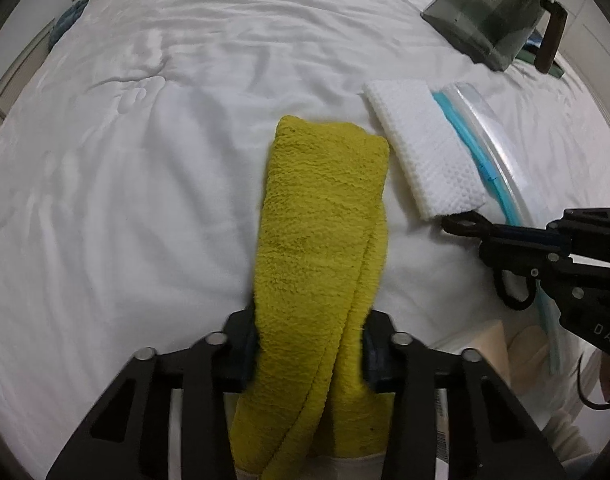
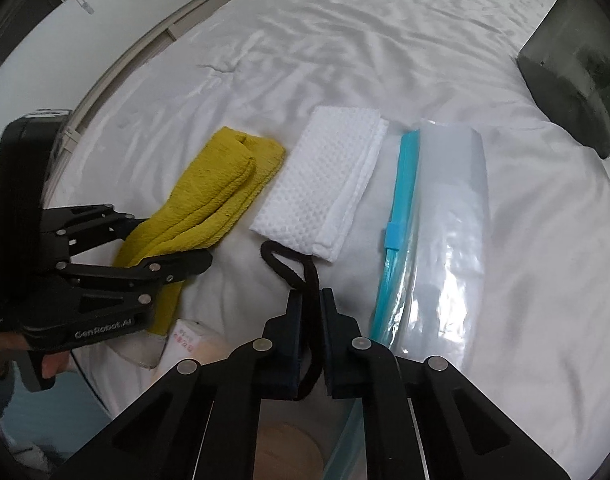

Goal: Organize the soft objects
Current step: 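Lift the yellow towel with the left tool and carry it toward the tray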

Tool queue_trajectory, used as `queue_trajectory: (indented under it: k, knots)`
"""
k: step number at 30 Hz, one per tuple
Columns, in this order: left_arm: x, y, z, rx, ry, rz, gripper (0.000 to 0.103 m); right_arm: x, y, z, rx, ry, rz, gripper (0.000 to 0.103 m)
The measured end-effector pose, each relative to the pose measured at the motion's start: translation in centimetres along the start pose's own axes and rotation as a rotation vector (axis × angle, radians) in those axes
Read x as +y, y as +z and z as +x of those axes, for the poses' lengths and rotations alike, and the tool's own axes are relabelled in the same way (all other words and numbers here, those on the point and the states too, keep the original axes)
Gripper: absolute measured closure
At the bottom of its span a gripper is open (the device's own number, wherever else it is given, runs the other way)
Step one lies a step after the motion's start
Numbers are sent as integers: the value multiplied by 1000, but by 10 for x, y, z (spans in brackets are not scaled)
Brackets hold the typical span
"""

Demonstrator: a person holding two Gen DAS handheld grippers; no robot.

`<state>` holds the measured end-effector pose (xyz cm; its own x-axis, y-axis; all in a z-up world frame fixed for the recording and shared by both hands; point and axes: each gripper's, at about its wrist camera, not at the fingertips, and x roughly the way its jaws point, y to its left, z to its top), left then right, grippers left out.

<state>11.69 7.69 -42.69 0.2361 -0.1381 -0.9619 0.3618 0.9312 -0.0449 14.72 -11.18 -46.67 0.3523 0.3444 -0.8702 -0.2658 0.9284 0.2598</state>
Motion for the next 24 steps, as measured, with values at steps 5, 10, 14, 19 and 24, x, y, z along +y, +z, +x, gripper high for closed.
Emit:
queue_trajectory:
  k: [5, 10, 14, 19, 24]
  knots:
    - [-1, -4, -8, -9, 20, 1, 82, -2, -3, -17, -7, 18, -25, 98]
    - [-6, -6, -18, -30, 52, -32, 84, -1, -3, -25, -18, 31, -47, 98]
    - [-4, -8, -25, -41, 63, -70, 84, -3, -3, -34, -27, 41, -60, 98]
    - [-6, -9, -35, -48, 74, -102, 84, -5, -2, -46, -35, 56, -72, 98]
    - [-9, -9, -45, -60, 86, -139, 84, -6, -3, -59, -42, 63, -83, 98]
